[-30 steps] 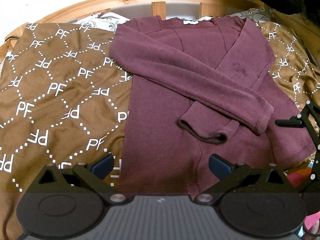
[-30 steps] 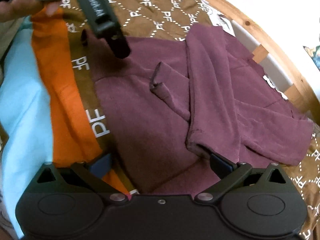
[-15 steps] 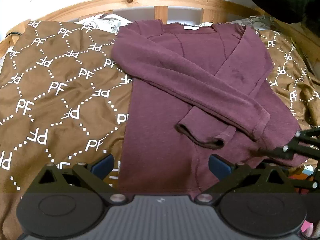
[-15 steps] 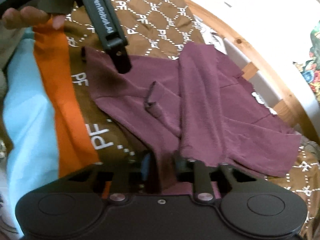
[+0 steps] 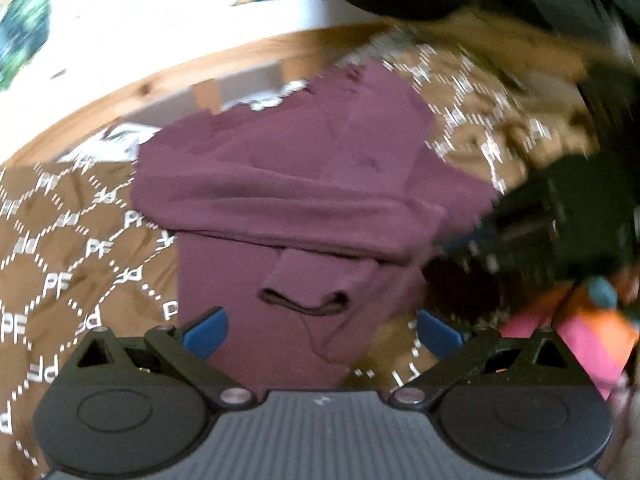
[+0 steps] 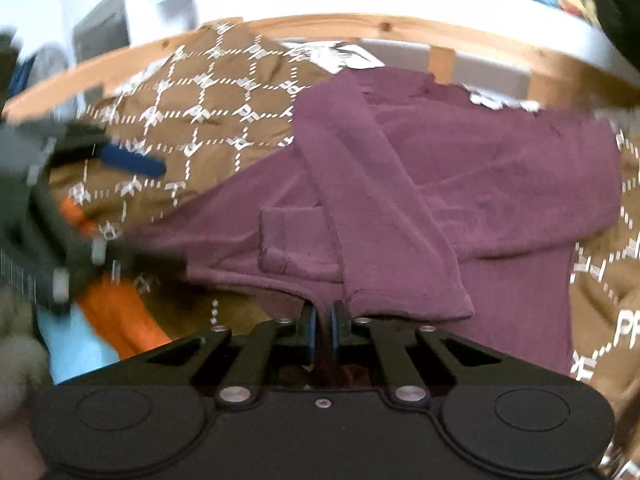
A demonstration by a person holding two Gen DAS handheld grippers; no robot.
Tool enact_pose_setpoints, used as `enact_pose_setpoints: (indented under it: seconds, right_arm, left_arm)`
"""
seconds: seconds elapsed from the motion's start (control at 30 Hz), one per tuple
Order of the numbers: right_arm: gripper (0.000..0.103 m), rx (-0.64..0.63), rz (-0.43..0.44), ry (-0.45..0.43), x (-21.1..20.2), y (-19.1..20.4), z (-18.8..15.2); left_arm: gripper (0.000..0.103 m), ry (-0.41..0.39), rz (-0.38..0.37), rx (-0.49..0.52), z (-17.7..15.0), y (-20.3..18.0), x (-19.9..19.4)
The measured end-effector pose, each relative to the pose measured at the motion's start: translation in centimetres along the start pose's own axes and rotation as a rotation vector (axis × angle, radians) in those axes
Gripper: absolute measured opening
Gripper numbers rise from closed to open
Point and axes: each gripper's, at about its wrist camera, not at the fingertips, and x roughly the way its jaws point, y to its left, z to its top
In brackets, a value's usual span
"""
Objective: Fold small clothes
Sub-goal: 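Grasp the shirt's side edge with the right gripper while the left gripper grasps it too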
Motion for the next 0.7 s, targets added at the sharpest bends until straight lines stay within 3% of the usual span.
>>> enact_pose_setpoints:
  seconds: [0.1,0.27,0.3,0.37,0.4,0.47,0.57,0.7]
  right_arm:
    - [0.006,0.074,0.02,-0.006,-0.1,-0.9,0.2]
    - [0.005,0.101,0.029,-0.02,-0.4,-1.3,0.2]
    - [0.005,0.1,0.028,-0.022,-0.4,-1.4,0.2]
    - [0.005,0.105,0.026,-0.025,-0.5,-1.5,0.2]
    - [0.005,0.103,0.022,-0.026,-0.5,-1.5,0.2]
    - [0.005,0.1,0.017,-0.025,-0.5,-1.4,0.1]
    - [0.006,0.058,0.008,-0.013,-0.5,-0.9,0.1]
    - [0.045,-0.075,-0.016,-0.001,-1.0,1.0,-0.2]
  left_arm:
    - [0.099,0.055,0.014,0.125,-0.5,-2.3,1.6]
    - [0.069,0.161,0.1,0.237,-1.2,-3.8,4.9]
    - [0.065,0.157,0.119,0.231,-1.2,-3.6,4.9]
    - [0.038,0.144,0.155,0.198,-1.1,-2.9,4.6]
    - [0.035,0.133,0.159,0.174,-1.0,-2.3,4.3]
    - [0.02,0.1,0.152,0.113,-0.7,-1.3,3.6]
    - [0.012,0.051,0.151,0.054,-0.3,-0.1,2.6]
    - [0.008,0.024,0.153,0.013,0.1,0.7,2.1]
